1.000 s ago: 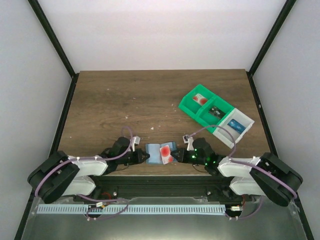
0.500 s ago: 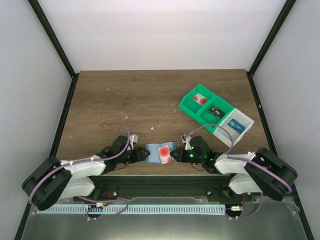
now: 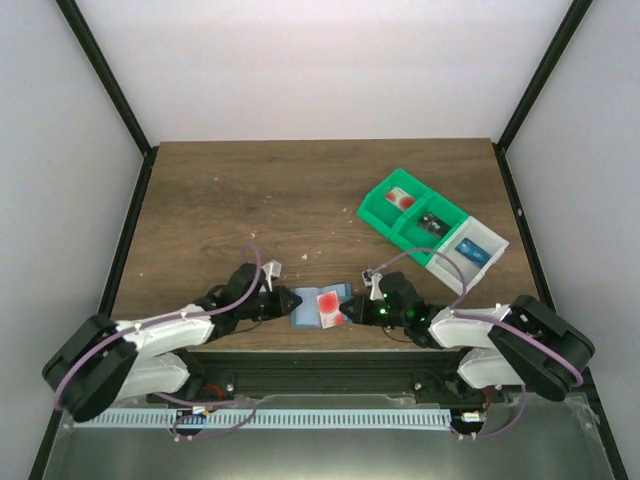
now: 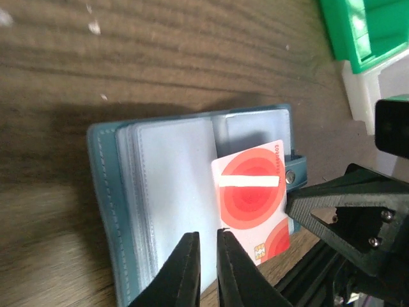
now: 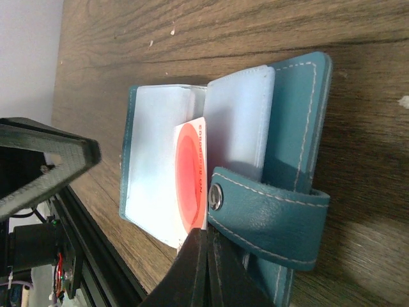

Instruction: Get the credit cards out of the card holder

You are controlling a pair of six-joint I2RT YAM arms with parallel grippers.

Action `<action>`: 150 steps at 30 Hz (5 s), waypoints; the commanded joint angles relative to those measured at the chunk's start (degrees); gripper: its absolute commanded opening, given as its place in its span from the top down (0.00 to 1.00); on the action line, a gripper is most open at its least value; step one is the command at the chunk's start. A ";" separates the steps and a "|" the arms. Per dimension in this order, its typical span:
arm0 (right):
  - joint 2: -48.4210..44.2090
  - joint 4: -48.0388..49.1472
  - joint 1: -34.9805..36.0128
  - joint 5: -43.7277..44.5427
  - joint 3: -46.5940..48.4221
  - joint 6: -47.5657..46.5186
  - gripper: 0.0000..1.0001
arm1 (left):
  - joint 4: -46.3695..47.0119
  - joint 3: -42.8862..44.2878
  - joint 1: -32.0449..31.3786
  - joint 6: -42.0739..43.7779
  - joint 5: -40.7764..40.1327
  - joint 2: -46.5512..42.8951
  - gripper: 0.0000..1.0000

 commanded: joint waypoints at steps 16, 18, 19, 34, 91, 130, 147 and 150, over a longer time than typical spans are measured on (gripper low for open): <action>-1.60 3.24 -0.48 -1.45 -2.71 0.87 0.99 | 16.98 6.23 -3.76 1.74 7.84 25.23 1.00; -0.57 3.89 -0.46 -2.11 -2.40 0.93 0.99 | 17.66 6.07 -3.77 1.70 8.05 26.53 1.00; -0.07 4.25 -0.43 -2.48 -2.12 0.99 0.98 | 18.25 5.83 -3.82 1.60 8.31 27.04 1.00; 1.60 2.42 -0.45 -0.79 -0.21 1.51 0.78 | 19.95 4.21 -3.81 1.50 7.76 28.52 1.00; -32.99 -1.77 -0.44 -3.97 -2.65 6.25 0.66 | 43.25 -2.70 -4.08 -13.76 24.27 7.80 1.00; -33.10 -41.88 -0.56 -26.87 18.36 -19.84 0.56 | 16.20 -2.55 -4.01 3.86 42.64 -15.09 1.00; -33.26 -38.98 -0.56 -27.51 16.61 -19.17 1.00 | 10.46 -0.88 -4.02 6.06 38.28 -15.06 0.69; -34.34 -37.78 -0.57 -22.59 15.87 -17.07 1.00 | 2.78 1.94 -3.98 8.78 31.91 -16.09 0.40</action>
